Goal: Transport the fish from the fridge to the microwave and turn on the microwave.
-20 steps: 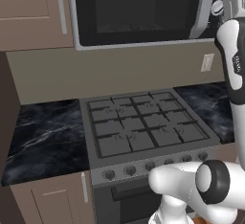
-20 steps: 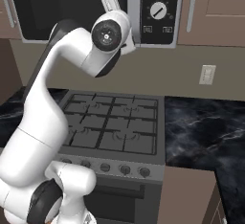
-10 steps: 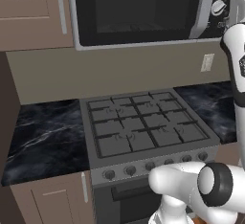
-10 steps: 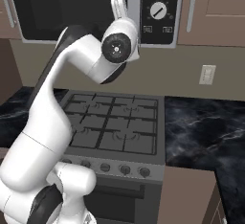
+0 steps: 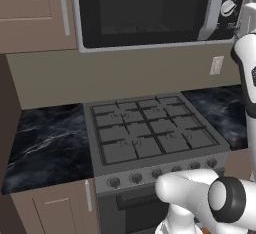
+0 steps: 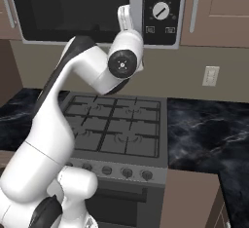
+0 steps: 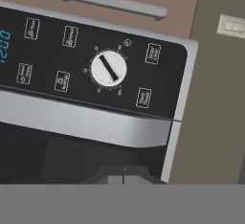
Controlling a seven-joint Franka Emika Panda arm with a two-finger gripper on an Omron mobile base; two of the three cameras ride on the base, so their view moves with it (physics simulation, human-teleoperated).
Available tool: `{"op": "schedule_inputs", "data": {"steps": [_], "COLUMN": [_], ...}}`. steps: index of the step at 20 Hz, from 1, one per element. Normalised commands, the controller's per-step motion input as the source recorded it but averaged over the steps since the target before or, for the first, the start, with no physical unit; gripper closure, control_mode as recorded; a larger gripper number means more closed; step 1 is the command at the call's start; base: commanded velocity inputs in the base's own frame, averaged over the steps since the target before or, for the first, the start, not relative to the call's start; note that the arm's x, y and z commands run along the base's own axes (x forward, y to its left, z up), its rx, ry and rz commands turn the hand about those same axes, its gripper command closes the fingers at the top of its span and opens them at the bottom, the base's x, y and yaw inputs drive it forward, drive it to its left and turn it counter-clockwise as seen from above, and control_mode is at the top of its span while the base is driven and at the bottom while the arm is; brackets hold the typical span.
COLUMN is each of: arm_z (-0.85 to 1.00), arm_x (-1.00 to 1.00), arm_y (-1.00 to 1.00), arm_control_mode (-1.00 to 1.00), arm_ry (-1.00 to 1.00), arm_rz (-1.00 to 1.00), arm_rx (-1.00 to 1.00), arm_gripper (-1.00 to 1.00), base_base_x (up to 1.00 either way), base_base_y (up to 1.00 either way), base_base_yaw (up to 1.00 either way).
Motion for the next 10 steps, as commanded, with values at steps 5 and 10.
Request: {"op": "schedule_inputs", "data": {"steps": [5, 10], "arm_z": [-0.04, -0.07], "arm_x": [0.00, 0.00], "arm_y": [-0.16, -0.01], "arm_control_mode": [-1.00, -1.00], "arm_ry": [0.00, 0.00], "arm_rz": [0.00, 0.00], "arm_rx": [0.09, 0.00], "arm_gripper": [1.00, 1.00], "base_base_x": [0.00, 0.00], "base_base_y": [0.00, 0.00], "base_base_yaw": [0.00, 0.00]}}
